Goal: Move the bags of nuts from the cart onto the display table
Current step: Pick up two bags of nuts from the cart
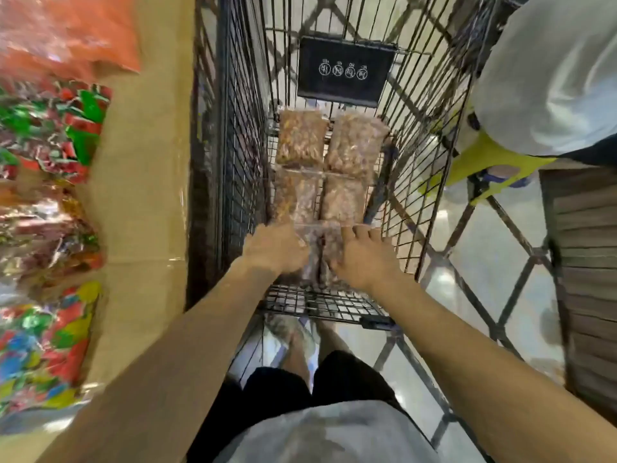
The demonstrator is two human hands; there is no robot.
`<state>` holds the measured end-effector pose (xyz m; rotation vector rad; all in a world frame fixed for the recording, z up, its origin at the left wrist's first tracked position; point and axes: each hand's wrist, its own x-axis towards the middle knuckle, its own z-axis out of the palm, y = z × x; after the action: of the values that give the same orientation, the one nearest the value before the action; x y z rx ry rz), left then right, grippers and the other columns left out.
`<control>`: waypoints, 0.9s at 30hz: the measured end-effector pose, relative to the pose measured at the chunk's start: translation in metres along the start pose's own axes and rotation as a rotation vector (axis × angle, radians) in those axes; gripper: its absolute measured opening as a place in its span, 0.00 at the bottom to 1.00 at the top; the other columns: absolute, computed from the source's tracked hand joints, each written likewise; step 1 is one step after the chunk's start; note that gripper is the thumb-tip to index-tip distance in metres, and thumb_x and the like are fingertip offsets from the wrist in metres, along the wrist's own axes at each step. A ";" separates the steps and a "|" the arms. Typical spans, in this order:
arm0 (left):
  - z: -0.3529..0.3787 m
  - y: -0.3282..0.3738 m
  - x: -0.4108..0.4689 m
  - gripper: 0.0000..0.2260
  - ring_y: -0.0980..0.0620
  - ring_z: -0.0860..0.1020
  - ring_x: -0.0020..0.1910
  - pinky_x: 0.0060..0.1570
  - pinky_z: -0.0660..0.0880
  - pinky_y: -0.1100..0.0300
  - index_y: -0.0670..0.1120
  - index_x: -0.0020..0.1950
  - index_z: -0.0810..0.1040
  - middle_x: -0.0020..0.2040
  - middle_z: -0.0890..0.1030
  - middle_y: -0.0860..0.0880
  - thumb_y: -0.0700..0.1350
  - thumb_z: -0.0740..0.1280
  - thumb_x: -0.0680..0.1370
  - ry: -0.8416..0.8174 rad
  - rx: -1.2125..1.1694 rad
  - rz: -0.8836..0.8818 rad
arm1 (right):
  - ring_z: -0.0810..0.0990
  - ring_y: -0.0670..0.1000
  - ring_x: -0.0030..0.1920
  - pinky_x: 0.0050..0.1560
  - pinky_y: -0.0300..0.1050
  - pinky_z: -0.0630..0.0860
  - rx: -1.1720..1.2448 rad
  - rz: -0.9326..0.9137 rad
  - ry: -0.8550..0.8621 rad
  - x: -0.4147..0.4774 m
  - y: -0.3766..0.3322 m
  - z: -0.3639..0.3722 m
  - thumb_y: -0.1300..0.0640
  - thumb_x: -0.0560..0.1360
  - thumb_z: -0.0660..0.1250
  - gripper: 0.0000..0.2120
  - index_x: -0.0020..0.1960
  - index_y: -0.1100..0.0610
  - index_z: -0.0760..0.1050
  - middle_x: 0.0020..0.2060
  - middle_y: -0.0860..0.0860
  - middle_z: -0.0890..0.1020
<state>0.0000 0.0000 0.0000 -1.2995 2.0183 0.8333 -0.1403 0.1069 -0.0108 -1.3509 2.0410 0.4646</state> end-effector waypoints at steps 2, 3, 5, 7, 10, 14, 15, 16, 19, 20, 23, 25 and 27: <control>0.012 0.002 0.016 0.21 0.37 0.75 0.69 0.65 0.75 0.44 0.46 0.73 0.72 0.68 0.79 0.41 0.55 0.60 0.84 -0.030 -0.001 -0.022 | 0.63 0.66 0.80 0.77 0.65 0.65 0.035 0.019 -0.045 0.013 0.003 0.014 0.38 0.84 0.61 0.38 0.85 0.57 0.54 0.82 0.62 0.63; 0.019 0.002 0.024 0.21 0.37 0.76 0.69 0.65 0.75 0.46 0.46 0.75 0.70 0.69 0.79 0.41 0.54 0.59 0.85 -0.059 -0.021 -0.041 | 0.62 0.66 0.81 0.77 0.64 0.65 0.062 0.031 -0.059 0.019 0.006 0.023 0.38 0.84 0.60 0.39 0.86 0.56 0.52 0.83 0.62 0.62; 0.032 -0.001 0.037 0.24 0.38 0.76 0.69 0.66 0.73 0.50 0.44 0.78 0.67 0.70 0.78 0.40 0.55 0.59 0.86 -0.086 -0.126 -0.084 | 0.63 0.66 0.80 0.75 0.63 0.67 0.149 0.064 -0.079 0.030 0.009 0.036 0.37 0.84 0.60 0.39 0.86 0.56 0.52 0.83 0.62 0.61; 0.050 -0.011 0.053 0.26 0.39 0.76 0.69 0.68 0.73 0.50 0.44 0.77 0.69 0.69 0.78 0.41 0.56 0.65 0.83 -0.074 -0.360 -0.152 | 0.68 0.66 0.76 0.72 0.61 0.71 0.268 0.124 -0.030 0.041 0.013 0.051 0.36 0.83 0.61 0.39 0.85 0.58 0.55 0.80 0.62 0.64; 0.070 -0.018 0.070 0.30 0.44 0.76 0.64 0.63 0.73 0.53 0.41 0.75 0.67 0.65 0.76 0.45 0.53 0.73 0.79 -0.015 -0.712 -0.293 | 0.68 0.66 0.75 0.71 0.61 0.72 0.534 0.288 0.027 0.055 0.016 0.075 0.33 0.79 0.67 0.44 0.82 0.60 0.58 0.76 0.63 0.68; 0.091 -0.022 0.085 0.36 0.42 0.75 0.68 0.60 0.70 0.54 0.42 0.77 0.64 0.71 0.75 0.44 0.57 0.75 0.77 0.063 -0.859 -0.428 | 0.54 0.64 0.83 0.82 0.62 0.59 0.818 0.436 -0.005 0.071 0.019 0.102 0.34 0.77 0.72 0.54 0.87 0.57 0.46 0.83 0.62 0.55; 0.097 -0.024 0.088 0.38 0.42 0.75 0.70 0.62 0.71 0.53 0.42 0.78 0.64 0.71 0.75 0.44 0.59 0.76 0.76 0.071 -0.891 -0.447 | 0.52 0.63 0.84 0.82 0.61 0.57 0.865 0.466 -0.018 0.074 0.020 0.107 0.33 0.77 0.72 0.55 0.87 0.57 0.43 0.84 0.62 0.53; 0.102 -0.026 0.090 0.40 0.41 0.75 0.71 0.62 0.72 0.52 0.43 0.78 0.64 0.72 0.75 0.44 0.61 0.76 0.75 0.079 -0.922 -0.462 | 0.52 0.63 0.85 0.83 0.60 0.56 0.904 0.497 -0.026 0.077 0.020 0.110 0.33 0.77 0.72 0.57 0.87 0.58 0.42 0.85 0.61 0.53; 0.113 -0.026 0.092 0.38 0.45 0.76 0.67 0.58 0.71 0.55 0.44 0.77 0.68 0.68 0.77 0.46 0.59 0.78 0.74 0.084 -0.987 -0.478 | 0.59 0.62 0.83 0.83 0.61 0.61 1.022 0.586 -0.059 0.085 0.018 0.122 0.28 0.73 0.72 0.59 0.87 0.58 0.46 0.83 0.61 0.59; 0.115 -0.024 0.092 0.36 0.46 0.76 0.65 0.57 0.70 0.56 0.44 0.77 0.69 0.68 0.77 0.47 0.57 0.78 0.75 0.090 -0.989 -0.477 | 0.64 0.63 0.81 0.81 0.62 0.65 1.062 0.599 -0.056 0.086 0.016 0.124 0.25 0.68 0.72 0.61 0.86 0.57 0.50 0.81 0.60 0.64; 0.122 -0.021 0.095 0.36 0.44 0.76 0.69 0.57 0.69 0.57 0.44 0.77 0.70 0.70 0.76 0.45 0.56 0.79 0.74 0.107 -0.950 -0.473 | 0.76 0.62 0.73 0.73 0.62 0.75 1.147 0.620 0.003 0.088 0.013 0.134 0.24 0.60 0.72 0.60 0.80 0.56 0.61 0.73 0.58 0.75; 0.125 -0.019 0.096 0.36 0.46 0.75 0.68 0.57 0.69 0.55 0.45 0.76 0.70 0.68 0.75 0.47 0.56 0.79 0.74 0.108 -0.918 -0.474 | 0.79 0.62 0.69 0.70 0.60 0.77 1.148 0.627 0.024 0.088 0.010 0.130 0.31 0.67 0.77 0.49 0.77 0.57 0.65 0.69 0.58 0.78; 0.126 -0.017 0.098 0.34 0.45 0.74 0.68 0.57 0.71 0.53 0.46 0.74 0.71 0.68 0.72 0.46 0.57 0.80 0.73 0.104 -0.881 -0.501 | 0.80 0.61 0.67 0.68 0.57 0.78 1.123 0.637 0.052 0.089 0.009 0.128 0.36 0.72 0.79 0.42 0.75 0.57 0.68 0.67 0.57 0.80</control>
<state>-0.0006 0.0357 -0.1564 -2.2267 1.2726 1.4812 -0.1320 0.1265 -0.1653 -0.0418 2.1551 -0.4506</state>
